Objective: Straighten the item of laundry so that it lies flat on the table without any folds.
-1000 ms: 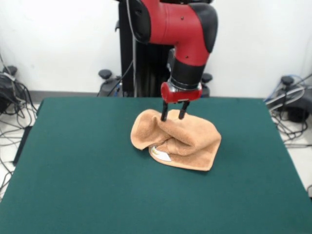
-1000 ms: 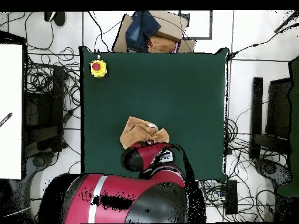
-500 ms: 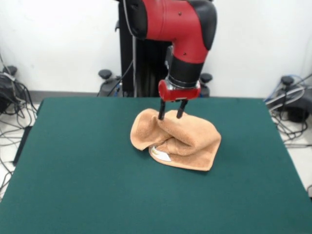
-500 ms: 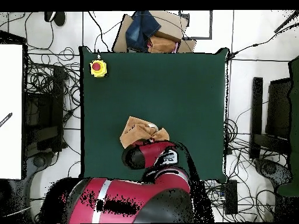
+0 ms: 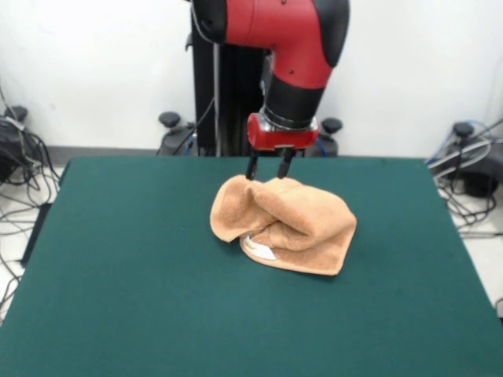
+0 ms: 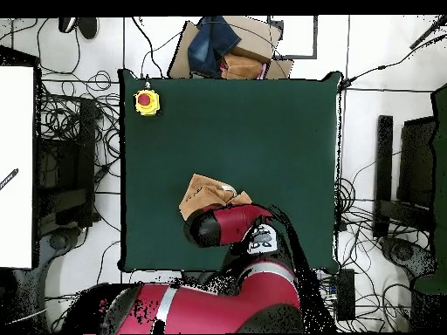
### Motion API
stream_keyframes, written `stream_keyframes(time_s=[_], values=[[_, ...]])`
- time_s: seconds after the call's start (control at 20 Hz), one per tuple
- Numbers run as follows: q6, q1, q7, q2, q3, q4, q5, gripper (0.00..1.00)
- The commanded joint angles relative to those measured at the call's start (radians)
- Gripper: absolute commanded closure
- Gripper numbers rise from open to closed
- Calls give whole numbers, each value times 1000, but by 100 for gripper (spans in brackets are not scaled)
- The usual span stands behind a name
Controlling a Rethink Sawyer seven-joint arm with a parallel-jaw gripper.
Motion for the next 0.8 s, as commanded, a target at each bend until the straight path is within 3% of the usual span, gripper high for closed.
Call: stream_keyframes(time_s=[0.05,0.5,0.8], values=[[-13,6,121,55,91,-56,16,0],[-168,14,166,198,66,-119,19,0],[-203,19,142,232,60,-136,10,0]])
